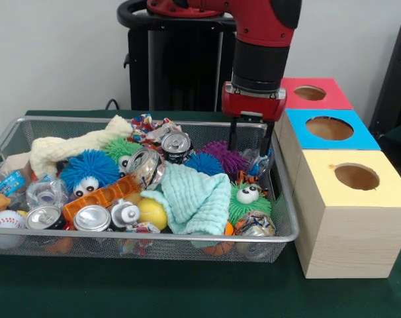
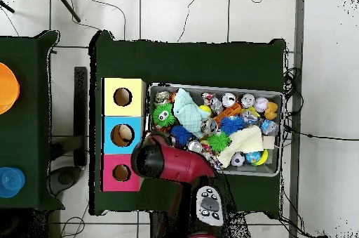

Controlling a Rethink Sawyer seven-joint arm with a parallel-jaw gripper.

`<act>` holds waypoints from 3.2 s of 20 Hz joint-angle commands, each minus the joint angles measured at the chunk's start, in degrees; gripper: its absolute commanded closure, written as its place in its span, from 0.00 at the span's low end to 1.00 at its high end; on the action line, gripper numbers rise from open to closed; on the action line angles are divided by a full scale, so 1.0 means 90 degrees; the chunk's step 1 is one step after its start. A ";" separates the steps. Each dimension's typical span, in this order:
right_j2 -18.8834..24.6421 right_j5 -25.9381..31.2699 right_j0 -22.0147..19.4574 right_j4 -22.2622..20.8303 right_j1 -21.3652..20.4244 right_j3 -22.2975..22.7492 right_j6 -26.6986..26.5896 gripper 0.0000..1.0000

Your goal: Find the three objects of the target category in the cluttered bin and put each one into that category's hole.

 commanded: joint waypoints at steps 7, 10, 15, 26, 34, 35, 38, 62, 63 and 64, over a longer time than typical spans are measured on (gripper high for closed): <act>-0.0449 -0.0888 0.0510 0.1170 0.0132 0.0426 0.2623 0.00; -0.0761 -0.0755 0.0853 0.1365 0.0270 0.0385 0.2749 0.00; -0.0986 -0.0627 0.1019 0.1493 0.0387 0.0377 0.2885 0.00; -0.0823 -0.0927 0.0984 0.1731 0.0521 0.0506 0.3193 0.00; -0.0707 -0.0719 0.0986 0.1677 0.0598 0.0495 0.3027 0.00; -0.0726 -0.0673 0.1009 0.1682 0.0616 0.0473 0.3008 0.00; -0.0773 -0.0583 0.1055 0.1669 0.0669 0.0419 0.2943 0.00; -0.0773 -0.0025 0.1707 0.1397 0.0988 0.0172 0.2450 0.00; -0.0747 0.0057 0.1689 0.1364 0.1035 0.0123 0.2380 0.00; -0.0704 0.0037 0.1577 0.1298 0.1070 0.0117 0.2299 0.00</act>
